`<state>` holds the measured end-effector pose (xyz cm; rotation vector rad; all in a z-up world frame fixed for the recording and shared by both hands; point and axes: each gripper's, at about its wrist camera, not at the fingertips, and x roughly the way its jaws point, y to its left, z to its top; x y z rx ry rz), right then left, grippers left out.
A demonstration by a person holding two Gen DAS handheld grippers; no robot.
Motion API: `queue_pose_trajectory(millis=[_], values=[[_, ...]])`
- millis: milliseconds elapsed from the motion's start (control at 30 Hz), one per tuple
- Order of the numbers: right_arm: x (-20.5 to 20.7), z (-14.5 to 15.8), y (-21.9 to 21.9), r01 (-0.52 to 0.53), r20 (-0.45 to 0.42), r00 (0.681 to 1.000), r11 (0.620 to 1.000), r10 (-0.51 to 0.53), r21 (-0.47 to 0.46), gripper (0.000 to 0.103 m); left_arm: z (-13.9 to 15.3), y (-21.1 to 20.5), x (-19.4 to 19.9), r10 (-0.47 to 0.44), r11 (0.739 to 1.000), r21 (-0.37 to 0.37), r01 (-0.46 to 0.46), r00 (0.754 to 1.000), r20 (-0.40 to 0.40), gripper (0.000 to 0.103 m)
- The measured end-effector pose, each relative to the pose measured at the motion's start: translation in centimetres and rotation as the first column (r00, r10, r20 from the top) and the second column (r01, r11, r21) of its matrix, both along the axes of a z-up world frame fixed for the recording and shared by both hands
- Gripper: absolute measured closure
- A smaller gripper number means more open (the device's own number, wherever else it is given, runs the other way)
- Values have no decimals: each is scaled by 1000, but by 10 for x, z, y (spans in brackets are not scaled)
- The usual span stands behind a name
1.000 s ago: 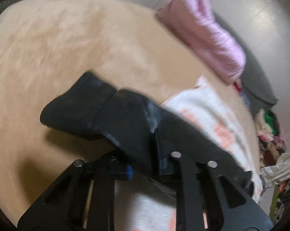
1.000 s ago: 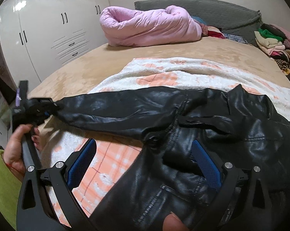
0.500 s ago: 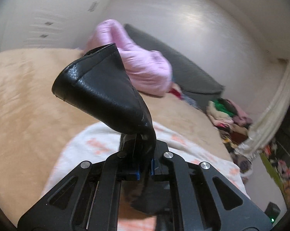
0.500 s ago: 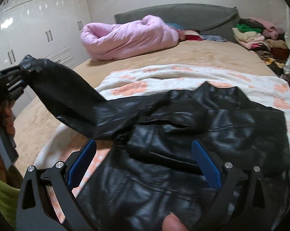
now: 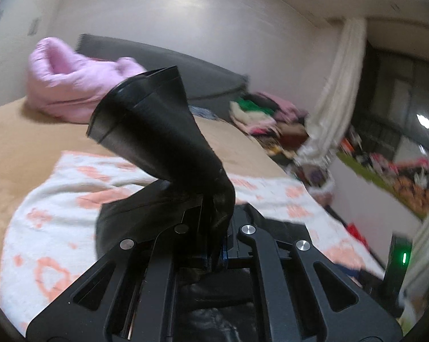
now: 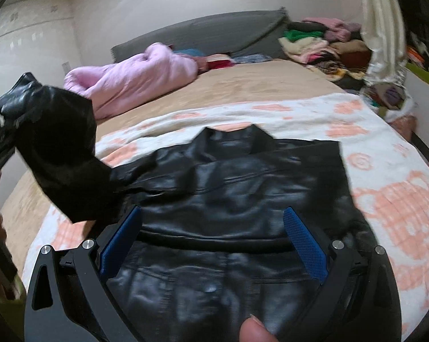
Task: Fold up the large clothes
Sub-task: 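Grasp the sleeve cuff with the left tool and fold it across the body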
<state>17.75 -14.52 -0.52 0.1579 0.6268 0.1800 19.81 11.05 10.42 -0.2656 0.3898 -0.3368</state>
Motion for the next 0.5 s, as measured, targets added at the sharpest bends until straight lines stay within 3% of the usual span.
queue_pose_trajectory(millis=[233, 500], values=[[-5, 0, -50, 111, -1, 994, 992, -111, 60, 4, -45, -68, 20, -206, 967, 131, 216, 974, -91, 102], [-2, -10, -86, 162, -51, 986, 977, -156, 137, 4, -113, -108, 34, -275, 903, 260, 342, 925, -261, 98]])
